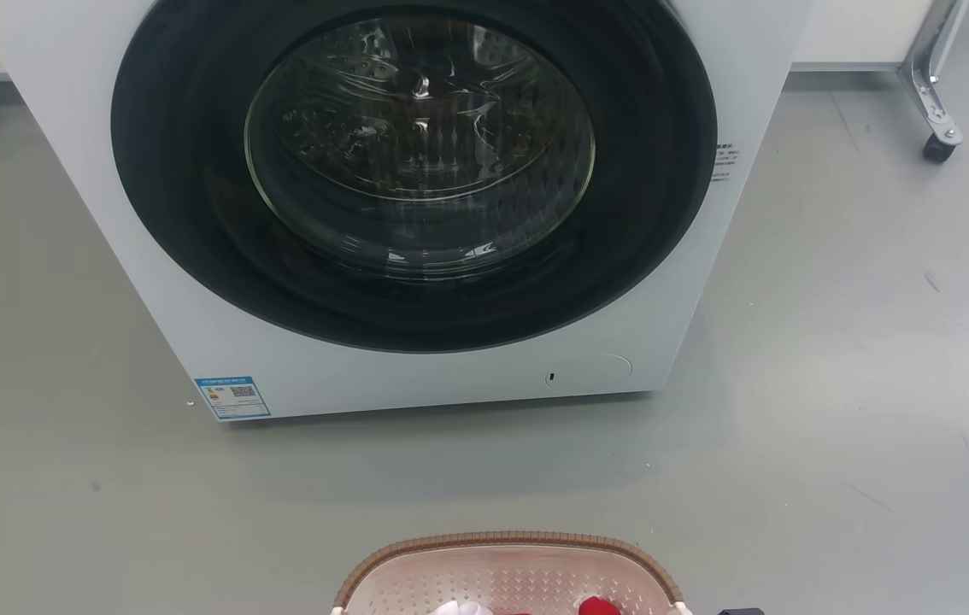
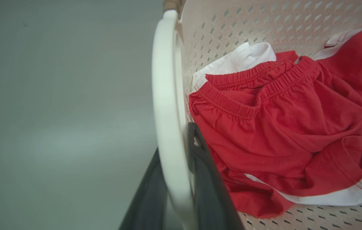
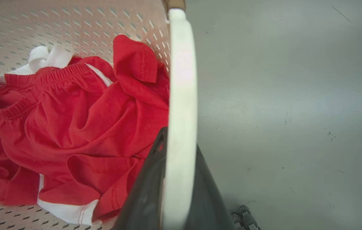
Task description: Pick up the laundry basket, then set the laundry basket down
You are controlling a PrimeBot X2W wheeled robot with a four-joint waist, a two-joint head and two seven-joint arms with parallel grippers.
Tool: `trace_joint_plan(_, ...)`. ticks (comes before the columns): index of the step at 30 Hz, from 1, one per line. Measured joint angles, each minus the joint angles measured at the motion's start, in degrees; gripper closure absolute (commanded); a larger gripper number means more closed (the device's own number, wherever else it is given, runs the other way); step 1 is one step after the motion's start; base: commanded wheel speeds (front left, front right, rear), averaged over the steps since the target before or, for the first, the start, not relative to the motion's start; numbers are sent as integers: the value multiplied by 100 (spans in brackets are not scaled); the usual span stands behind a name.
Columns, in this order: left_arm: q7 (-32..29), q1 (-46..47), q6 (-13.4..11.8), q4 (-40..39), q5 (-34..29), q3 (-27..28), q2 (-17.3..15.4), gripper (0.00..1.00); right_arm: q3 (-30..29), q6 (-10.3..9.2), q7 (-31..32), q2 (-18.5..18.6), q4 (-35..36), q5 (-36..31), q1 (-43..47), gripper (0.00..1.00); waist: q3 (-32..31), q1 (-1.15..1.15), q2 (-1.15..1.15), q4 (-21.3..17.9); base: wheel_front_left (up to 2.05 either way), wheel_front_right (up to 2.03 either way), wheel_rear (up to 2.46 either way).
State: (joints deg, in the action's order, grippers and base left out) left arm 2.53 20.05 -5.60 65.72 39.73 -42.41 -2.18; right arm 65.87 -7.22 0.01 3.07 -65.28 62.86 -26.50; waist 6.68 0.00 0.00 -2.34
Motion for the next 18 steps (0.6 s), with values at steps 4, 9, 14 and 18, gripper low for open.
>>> trace_joint_plan(4,0,3,-2,18,5,-18,-2,100,34,-1,0,3,37,36,-1,100,12,0,0,-4,0,0,0)
trace_joint_plan(9,1,10,-3,45,15,-32,-3,100,83,-3,1,9,83,126,-2,100,36,0,0,-9,0,0,0)
trace_joint_plan(14,8,57,-25,79,52,-36,-5,100,118,-10,2,21,149,152,-20,100,102,0,0,-22,0,0,0)
trace_joint_plan(18,9,217,-41,108,52,-29,-5,100,119,-19,-2,30,186,198,-154,100,222,0,0,-40,0,0,0)
